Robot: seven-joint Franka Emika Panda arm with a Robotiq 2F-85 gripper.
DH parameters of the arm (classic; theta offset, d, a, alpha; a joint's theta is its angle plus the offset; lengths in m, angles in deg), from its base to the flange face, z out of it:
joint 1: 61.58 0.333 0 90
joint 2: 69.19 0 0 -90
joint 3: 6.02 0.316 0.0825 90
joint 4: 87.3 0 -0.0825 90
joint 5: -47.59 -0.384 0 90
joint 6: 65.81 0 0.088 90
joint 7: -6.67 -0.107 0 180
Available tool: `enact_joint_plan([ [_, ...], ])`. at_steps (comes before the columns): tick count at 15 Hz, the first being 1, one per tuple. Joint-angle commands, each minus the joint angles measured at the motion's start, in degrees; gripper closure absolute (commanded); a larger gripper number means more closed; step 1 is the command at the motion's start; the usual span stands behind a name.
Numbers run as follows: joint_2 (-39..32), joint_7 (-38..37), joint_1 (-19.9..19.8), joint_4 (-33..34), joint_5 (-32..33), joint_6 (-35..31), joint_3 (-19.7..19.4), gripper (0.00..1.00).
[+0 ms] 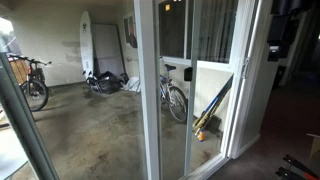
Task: Slide the glass door to the left.
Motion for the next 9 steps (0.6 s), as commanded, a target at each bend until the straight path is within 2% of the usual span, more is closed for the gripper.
enact_joint_plan([
  [1,-0.04,0.08,-0.21,0.17,-0.05,0.18,0.12,0.00],
  [5,-0.04,0.08,-0.20,0.17,-0.05,0.18,0.12,0.00],
  [9,4.85,4.16,-1.16,-3.40,0.11,2.09,-5.83,0.00],
])
